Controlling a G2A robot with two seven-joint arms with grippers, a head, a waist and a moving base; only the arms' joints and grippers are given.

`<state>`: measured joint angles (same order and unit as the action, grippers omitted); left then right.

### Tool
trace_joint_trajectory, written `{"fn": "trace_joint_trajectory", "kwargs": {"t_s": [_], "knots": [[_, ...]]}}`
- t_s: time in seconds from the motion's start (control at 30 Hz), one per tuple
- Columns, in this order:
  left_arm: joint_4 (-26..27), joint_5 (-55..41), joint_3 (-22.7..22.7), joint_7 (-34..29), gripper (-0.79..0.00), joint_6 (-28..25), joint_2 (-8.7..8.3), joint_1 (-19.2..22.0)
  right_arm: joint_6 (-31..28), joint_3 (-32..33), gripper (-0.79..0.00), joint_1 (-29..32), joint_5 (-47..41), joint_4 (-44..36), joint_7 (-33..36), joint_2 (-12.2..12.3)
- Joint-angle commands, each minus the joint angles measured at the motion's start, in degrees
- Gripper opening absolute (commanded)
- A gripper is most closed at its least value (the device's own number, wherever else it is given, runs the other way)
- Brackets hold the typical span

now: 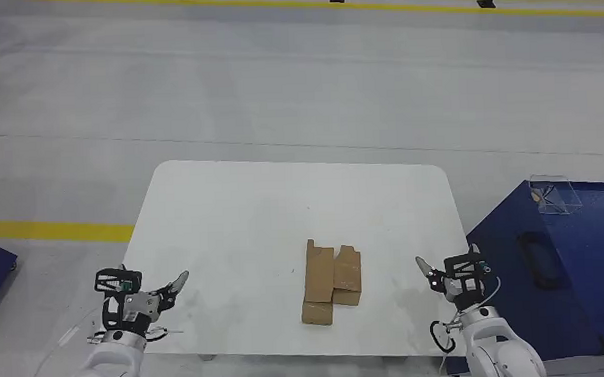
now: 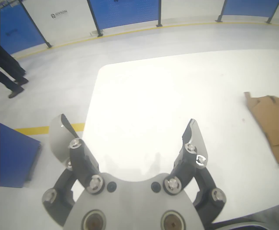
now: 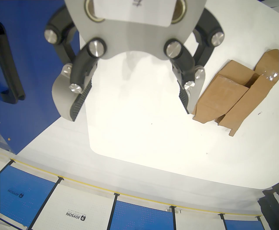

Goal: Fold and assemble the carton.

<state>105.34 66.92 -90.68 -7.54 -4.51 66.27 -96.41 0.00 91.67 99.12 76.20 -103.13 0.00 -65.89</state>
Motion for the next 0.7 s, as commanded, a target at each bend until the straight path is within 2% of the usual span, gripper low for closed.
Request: {"fn": "trace_joint_trajectory", "kwargs": {"t_s": [0.0,0.07,0.13,0.33,0.67], "knots": [[0.8,-13.6,0.8,-8.5,0.000,-1.9,0.24,2.6,0.0,0.0,0.000,0.0,0.0,0.0,0.0,0.0],[0.4,-23.8,2.6,-17.4,0.000,-4.2,0.41,6.4,0.0,0.0,0.000,0.0,0.0,0.0,0.0,0.0],[-1.6,-29.6,3.8,-22.3,0.000,-5.4,0.52,9.5,0.0,0.0,0.000,0.0,0.0,0.0,0.0,0.0],[-12.3,-51.3,8.6,-41.4,0.000,-9.3,0.86,20.6,0.0,0.0,0.000,0.0,0.0,0.0,0.0,0.0],[-13.0,-52.1,8.7,-42.2,0.000,-9.2,0.85,21.1,0.0,0.0,0.000,0.0,0.0,0.0,0.0,0.0]]}}
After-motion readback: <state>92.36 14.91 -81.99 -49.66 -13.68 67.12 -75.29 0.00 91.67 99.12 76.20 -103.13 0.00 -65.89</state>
